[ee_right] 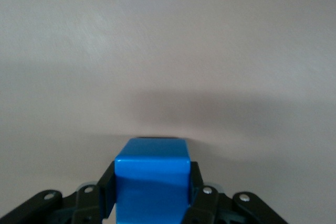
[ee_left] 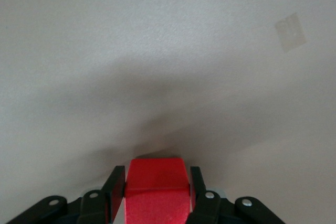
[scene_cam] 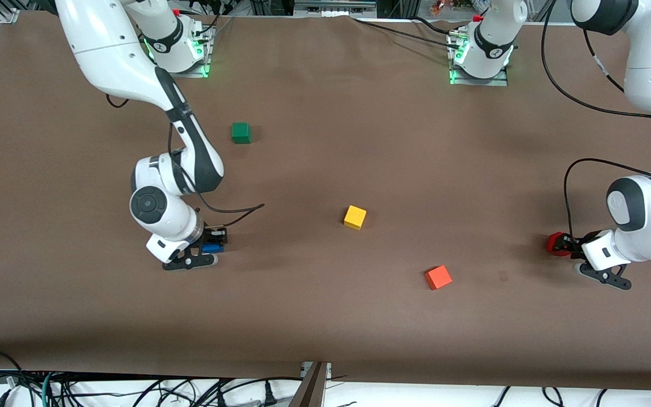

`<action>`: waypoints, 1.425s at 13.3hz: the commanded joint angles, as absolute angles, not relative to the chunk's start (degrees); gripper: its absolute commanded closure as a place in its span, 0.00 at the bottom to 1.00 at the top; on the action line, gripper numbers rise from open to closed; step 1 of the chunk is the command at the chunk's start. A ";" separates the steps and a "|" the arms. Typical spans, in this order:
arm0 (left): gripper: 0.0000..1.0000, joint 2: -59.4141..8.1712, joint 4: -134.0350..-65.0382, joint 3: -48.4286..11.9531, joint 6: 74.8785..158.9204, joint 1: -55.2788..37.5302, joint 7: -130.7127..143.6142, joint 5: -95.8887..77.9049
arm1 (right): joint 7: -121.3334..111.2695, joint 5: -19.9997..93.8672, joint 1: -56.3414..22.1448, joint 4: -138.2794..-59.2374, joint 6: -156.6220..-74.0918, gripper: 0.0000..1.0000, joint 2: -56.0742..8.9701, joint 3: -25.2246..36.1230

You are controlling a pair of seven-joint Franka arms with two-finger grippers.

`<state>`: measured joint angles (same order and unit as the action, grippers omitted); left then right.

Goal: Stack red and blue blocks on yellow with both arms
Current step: 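Reach the right gripper to blue cube while the left gripper reaches red cube, then close the right gripper on blue while the left gripper grasps red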

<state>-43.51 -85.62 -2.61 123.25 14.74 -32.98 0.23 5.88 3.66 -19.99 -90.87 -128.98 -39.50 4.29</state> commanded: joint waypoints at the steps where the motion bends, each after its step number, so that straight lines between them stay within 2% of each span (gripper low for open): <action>1: 1.00 -42.28 -84.30 -2.55 120.69 13.98 -32.87 0.88 | 1.77 4.39 -18.98 -89.05 -115.80 0.72 -31.49 5.36; 4: 1.00 -41.23 -79.73 -2.81 114.01 10.82 -27.80 -2.19 | 1.23 4.05 -18.98 -83.69 -100.35 0.72 -24.63 6.24; 7: 1.00 -38.68 -78.57 -2.90 112.59 4.24 -19.46 -3.59 | 0.79 3.78 -18.98 -79.37 -88.89 0.72 -20.85 7.64; 10: 1.00 -36.30 -78.23 -2.81 111.53 -5.24 -4.62 -5.01 | 0.61 0.90 -19.07 -79.37 -88.33 0.72 -19.50 8.44; 15: 1.00 -37.35 -76.47 -2.81 112.14 -21.07 17.11 -4.83 | 1.58 0.09 -19.77 -79.72 -88.50 0.72 -19.69 8.26; 19: 1.00 -39.55 -74.80 -2.46 112.94 -28.99 17.93 -4.31 | 1.67 0.35 -20.04 -79.54 -88.77 0.72 -19.69 8.00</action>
